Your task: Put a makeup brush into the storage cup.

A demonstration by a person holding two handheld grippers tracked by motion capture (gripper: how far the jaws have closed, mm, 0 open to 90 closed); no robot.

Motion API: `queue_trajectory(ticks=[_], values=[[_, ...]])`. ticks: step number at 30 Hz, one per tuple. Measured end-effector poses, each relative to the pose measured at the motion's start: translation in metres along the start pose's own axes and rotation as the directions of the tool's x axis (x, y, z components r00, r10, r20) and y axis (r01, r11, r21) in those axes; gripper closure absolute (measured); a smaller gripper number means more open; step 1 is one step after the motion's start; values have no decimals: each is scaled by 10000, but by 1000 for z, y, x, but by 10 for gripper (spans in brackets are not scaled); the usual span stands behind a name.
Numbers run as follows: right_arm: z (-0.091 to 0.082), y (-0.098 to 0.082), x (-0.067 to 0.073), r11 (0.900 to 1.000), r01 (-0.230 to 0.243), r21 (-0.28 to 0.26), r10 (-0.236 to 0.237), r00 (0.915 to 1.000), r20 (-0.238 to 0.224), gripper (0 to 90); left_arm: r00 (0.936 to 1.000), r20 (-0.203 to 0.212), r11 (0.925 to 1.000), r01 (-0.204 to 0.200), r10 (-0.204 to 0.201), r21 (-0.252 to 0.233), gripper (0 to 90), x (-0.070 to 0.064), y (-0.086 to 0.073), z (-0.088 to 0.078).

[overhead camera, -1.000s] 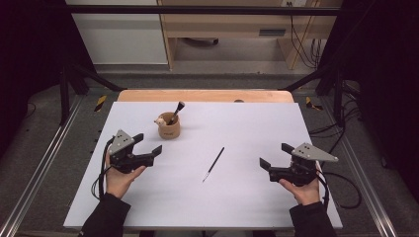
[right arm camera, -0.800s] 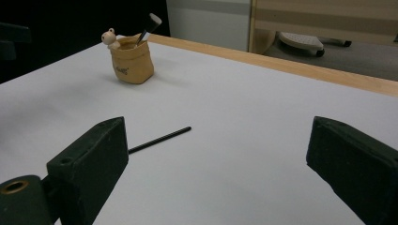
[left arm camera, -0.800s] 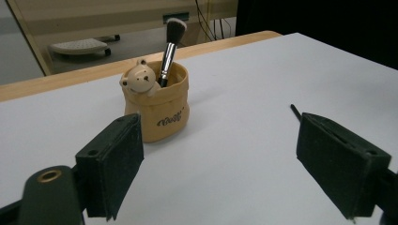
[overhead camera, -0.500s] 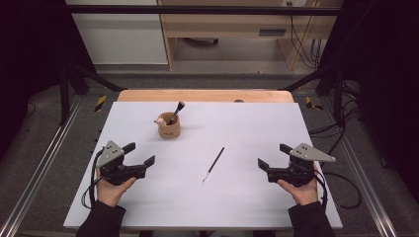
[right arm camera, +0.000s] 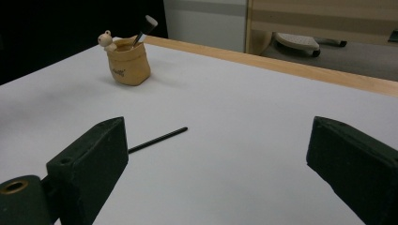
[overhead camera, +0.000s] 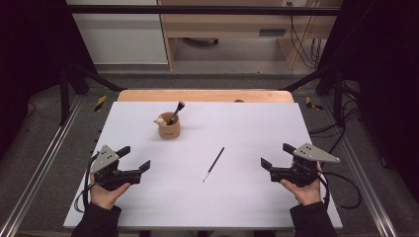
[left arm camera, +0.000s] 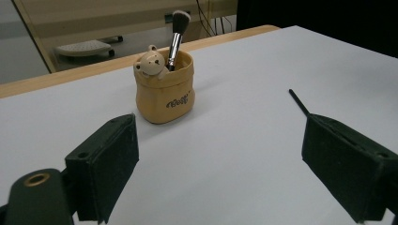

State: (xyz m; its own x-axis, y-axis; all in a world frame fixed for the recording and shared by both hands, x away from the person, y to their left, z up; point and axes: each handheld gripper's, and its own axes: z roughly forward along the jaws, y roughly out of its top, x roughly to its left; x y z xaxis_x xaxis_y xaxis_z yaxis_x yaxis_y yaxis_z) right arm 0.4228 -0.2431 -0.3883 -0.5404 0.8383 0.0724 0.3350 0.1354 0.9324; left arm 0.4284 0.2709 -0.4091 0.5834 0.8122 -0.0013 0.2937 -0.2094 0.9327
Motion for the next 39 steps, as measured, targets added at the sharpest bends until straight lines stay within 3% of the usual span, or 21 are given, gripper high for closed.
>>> queue_trajectory(ticks=[17, 28, 39], values=[[2, -3, -3, 9999, -90, 113, 89, 9999, 60, 61, 9998, -58, 9998, 192, -192, -10, 104, -2, -4, -3], [12, -4, 6, 9993, -85, 369, 85, 10000, -18, 66, 9994, -104, 9994, 325, -326, -77, 104, -6, -4, 0], [22, 2, 18, 9989, 121, 453, -112, 9998, -188, 66, 9998, -54, 9997, 185, -186, -135, 107, -7, -1, 0]])
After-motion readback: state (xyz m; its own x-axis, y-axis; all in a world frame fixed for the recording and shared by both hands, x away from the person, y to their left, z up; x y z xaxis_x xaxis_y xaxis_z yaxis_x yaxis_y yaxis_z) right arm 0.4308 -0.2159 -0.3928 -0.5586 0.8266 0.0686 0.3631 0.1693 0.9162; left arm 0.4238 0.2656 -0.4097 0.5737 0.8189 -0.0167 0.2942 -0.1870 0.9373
